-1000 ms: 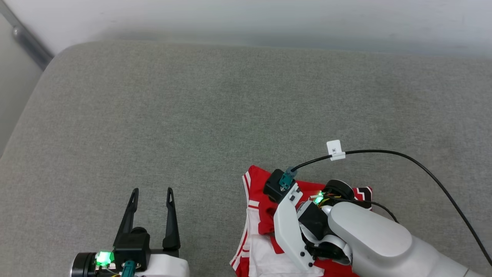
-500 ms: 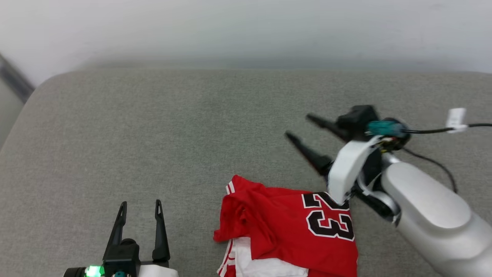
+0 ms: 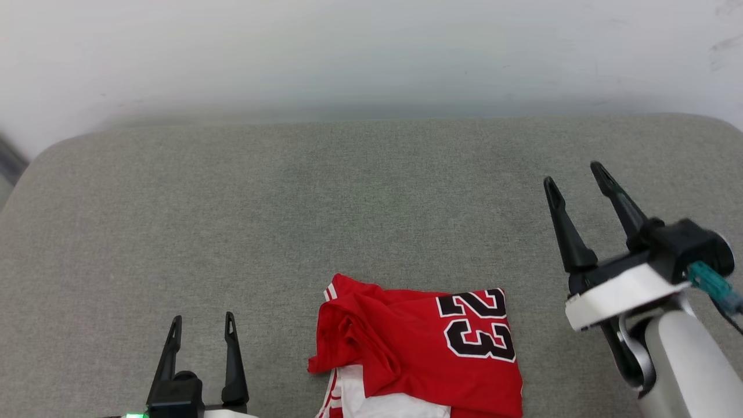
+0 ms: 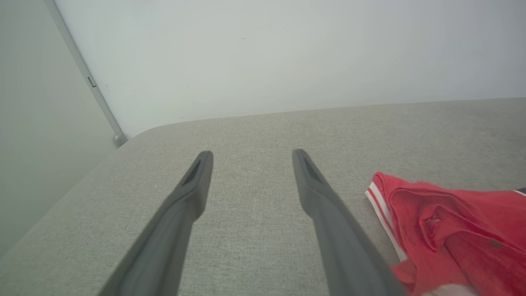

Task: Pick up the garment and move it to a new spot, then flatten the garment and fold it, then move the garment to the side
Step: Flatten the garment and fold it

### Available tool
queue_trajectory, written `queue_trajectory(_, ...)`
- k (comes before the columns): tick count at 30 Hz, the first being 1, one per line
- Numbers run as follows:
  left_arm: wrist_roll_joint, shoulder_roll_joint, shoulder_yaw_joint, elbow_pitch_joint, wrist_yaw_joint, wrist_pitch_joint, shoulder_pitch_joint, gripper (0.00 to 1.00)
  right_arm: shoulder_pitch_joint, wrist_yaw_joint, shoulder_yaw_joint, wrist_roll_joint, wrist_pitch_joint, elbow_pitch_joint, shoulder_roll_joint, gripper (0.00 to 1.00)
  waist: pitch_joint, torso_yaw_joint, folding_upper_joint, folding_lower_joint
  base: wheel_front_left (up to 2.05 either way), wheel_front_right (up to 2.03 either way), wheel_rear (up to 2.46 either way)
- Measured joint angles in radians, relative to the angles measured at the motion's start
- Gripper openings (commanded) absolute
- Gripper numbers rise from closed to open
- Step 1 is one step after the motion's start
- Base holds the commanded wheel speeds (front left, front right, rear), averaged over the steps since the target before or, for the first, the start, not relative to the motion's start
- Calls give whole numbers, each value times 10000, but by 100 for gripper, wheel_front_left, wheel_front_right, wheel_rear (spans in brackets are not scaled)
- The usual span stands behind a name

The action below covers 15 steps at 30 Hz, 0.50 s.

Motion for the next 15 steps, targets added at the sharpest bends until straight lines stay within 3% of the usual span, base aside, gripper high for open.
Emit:
queue_trajectory(7, 10, 0, -4, -19, -46, 0, 123, 100, 2372, 0, -1513, -842, 2, -1708, 984, 100, -144, -70, 0, -1, 0, 0, 0)
queue_trajectory(15, 35, 12, -50, -17, -94, 0, 326, 100, 4102, 0, -2334, -1028, 0, -2213, 1559, 100, -363, -43, 0, -1, 0, 0, 0)
